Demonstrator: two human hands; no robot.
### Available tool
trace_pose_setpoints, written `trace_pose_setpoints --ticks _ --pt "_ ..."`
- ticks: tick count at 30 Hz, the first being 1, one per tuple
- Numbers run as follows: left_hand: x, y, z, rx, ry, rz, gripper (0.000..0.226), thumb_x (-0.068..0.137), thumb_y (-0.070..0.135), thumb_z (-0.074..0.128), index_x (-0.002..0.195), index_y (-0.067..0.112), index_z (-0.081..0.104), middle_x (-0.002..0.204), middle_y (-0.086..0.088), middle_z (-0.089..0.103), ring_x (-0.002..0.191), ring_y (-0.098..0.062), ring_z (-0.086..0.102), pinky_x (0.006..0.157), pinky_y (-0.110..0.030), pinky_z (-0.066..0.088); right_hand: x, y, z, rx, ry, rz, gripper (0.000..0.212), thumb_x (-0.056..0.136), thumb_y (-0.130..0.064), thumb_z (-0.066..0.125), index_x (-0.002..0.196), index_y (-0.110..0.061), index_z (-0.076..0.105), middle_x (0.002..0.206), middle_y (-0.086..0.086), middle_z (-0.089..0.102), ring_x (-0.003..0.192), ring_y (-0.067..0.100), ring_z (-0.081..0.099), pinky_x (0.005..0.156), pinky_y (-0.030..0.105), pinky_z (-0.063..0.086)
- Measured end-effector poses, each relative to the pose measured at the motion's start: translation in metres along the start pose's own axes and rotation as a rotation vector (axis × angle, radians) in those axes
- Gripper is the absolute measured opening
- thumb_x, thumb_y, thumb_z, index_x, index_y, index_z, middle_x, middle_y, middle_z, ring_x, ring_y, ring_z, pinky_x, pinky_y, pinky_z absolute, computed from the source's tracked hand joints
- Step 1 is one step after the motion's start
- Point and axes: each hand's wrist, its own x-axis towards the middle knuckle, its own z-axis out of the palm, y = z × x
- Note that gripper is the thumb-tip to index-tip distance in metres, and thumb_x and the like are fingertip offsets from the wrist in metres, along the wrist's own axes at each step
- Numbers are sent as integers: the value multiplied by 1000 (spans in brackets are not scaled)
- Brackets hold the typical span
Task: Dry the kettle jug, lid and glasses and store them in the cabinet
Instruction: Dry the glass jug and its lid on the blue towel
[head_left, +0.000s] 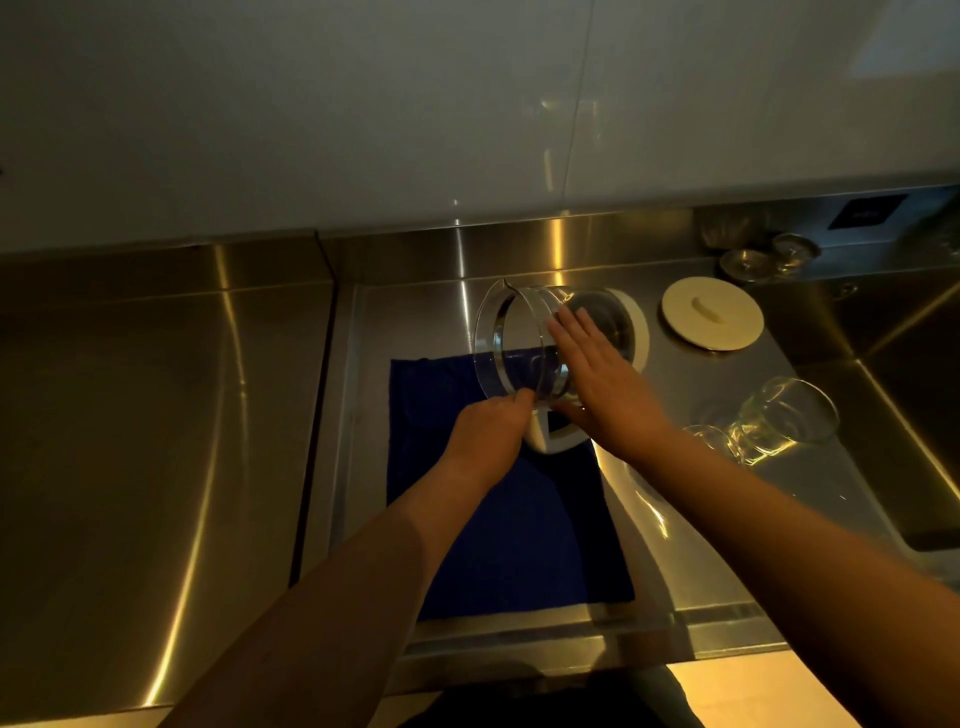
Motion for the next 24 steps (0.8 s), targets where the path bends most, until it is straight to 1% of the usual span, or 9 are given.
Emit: trace_pose_setpoints --ticks 4,8,10,13,15,16,18,20,24 --pt "-3 -3 1 -74 62 -7 35 94 5 50 129 11 46 97 -9 62 80 -22 60 61 -27 39 5 -1 7 -48 2 -10 90 84 -25 65 147 -20 0 157 2 -3 142 17 -9 112 34 1" --pt "-1 2 1 -125 116 -60 65 93 6 54 148 8 19 109 -15 62 79 -21 63 62 -28 47 10 -6 13 -64 -3 -17 91 85 -21 64 145 -20 -4 157 3 -4 142 19 -9 113 34 -4" --pt "0 2 3 -100 113 -79 76 93 7 53 149 10 1 121 -17 58 87 -21 62 67 -29 51 11 -7 14 -64 -12 -12 92 85 -20 64 145 -20 -6 156 3 -6 141 17 -12 113 34 -5" --pt "2 4 6 -85 91 -98 88 93 10 56 144 10 -15 138 -19 45 110 -23 57 85 -31 51 14 -8 16 -63 -15 -10 93 84 -20 65 145 -20 -6 154 1 -9 138 15 -15 112 33 -7" --pt "4 6 7 -92 83 -131 96 91 12 59 140 9 -24 154 -20 20 134 -24 37 103 -30 40 15 -9 17 -69 -17 -18 92 85 -20 64 146 -19 -4 155 1 -9 139 15 -15 112 33 -6" --pt "4 6 8 -78 79 -145 99 90 12 60 138 8 -27 157 -19 2 142 -24 22 111 -30 29 16 -8 19 -72 -15 -23 91 85 -20 64 146 -19 -4 154 1 -9 139 15 -15 112 34 -6" --pt "5 6 10 14 83 -155 101 90 13 61 136 4 -28 151 -16 -22 144 -25 -4 116 -31 5 17 -8 20 -64 -9 -30 90 85 -20 64 145 -19 -4 152 -1 -11 139 16 -14 112 34 -6" --pt "6 6 11 129 100 -128 99 89 12 59 137 3 -28 147 -15 -31 141 -26 -16 115 -34 -6 17 -7 22 -53 -7 -50 90 85 -19 64 143 -21 -4 150 -3 -11 140 16 -11 114 35 -4" --pt "10 7 10 289 104 -119 99 90 13 58 136 2 -29 147 -16 -28 139 -29 -20 113 -39 -9 18 -7 29 -53 -4 -88 89 83 -16 65 142 -21 -1 151 -1 -6 142 19 -4 116 41 5"
